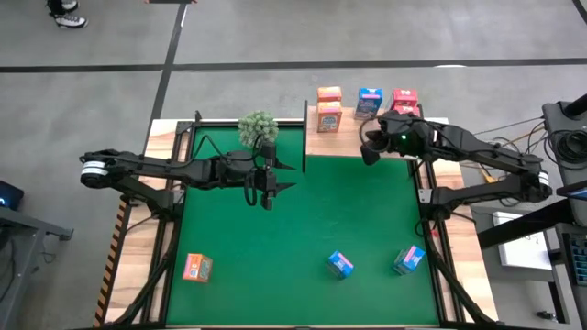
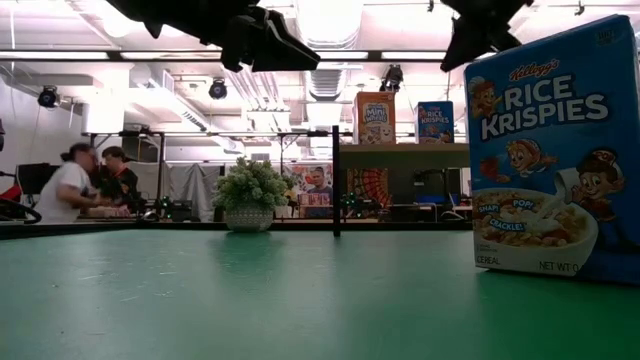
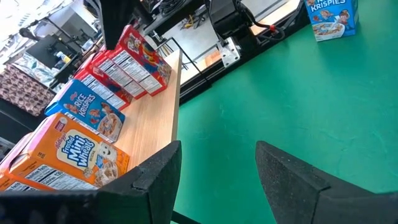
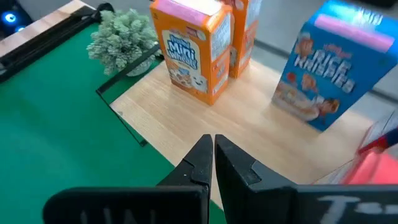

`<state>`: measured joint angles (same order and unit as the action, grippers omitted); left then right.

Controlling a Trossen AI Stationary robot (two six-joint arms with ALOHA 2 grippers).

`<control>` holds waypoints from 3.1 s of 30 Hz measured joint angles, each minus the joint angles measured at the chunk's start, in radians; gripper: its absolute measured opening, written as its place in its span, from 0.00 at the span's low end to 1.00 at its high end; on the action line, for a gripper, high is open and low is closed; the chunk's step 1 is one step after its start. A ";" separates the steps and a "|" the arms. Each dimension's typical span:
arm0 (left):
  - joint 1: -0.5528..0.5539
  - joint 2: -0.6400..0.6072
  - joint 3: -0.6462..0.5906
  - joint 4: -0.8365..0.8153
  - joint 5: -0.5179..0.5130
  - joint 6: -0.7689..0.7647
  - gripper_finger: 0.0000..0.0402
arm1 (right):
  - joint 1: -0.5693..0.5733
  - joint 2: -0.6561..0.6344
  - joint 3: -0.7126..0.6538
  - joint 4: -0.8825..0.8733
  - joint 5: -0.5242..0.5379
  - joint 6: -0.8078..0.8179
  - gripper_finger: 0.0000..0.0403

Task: Stack cereal on shelf
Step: Put the red cereal box on the shelf

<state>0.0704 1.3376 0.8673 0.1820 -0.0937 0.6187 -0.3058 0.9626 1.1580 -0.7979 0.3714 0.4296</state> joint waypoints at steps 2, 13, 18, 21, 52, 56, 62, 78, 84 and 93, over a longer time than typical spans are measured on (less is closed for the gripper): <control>0.000 0.000 0.000 -0.005 0.000 0.000 0.47 | 0.000 0.020 0.000 0.003 0.000 0.029 0.02; 0.000 0.000 0.000 -0.006 0.000 0.000 0.47 | -0.009 0.089 0.152 -0.076 0.024 0.044 0.02; 0.000 0.000 0.000 -0.005 0.000 0.000 0.47 | -0.009 0.151 0.240 -0.244 0.020 0.107 0.02; 0.000 0.000 0.000 -0.004 0.000 0.000 0.47 | -0.009 0.204 0.293 -0.395 0.014 0.183 0.02; 0.000 0.000 0.000 -0.004 0.000 0.000 0.47 | -0.016 0.310 0.403 -0.580 0.033 0.263 0.02; 0.000 0.000 0.000 -0.004 0.000 0.000 0.47 | -0.020 0.311 0.398 -0.583 0.096 0.264 0.02; 0.000 0.000 0.000 -0.003 0.000 0.000 0.47 | -0.041 0.311 0.388 -0.587 0.111 0.262 0.02; 0.000 0.000 0.000 -0.006 0.000 0.000 0.47 | -0.075 0.311 0.373 -0.614 0.154 0.263 0.02; 0.000 0.000 0.000 -0.006 0.000 0.000 0.47 | -0.075 0.310 0.373 -0.631 0.155 0.275 0.02; 0.000 0.000 0.000 -0.006 0.000 0.000 0.47 | -0.075 0.310 0.373 -0.634 0.188 0.285 0.02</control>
<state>0.0702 1.3376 0.8673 0.1764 -0.0937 0.6186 -0.3805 1.2724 1.5308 -1.4323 0.5596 0.7145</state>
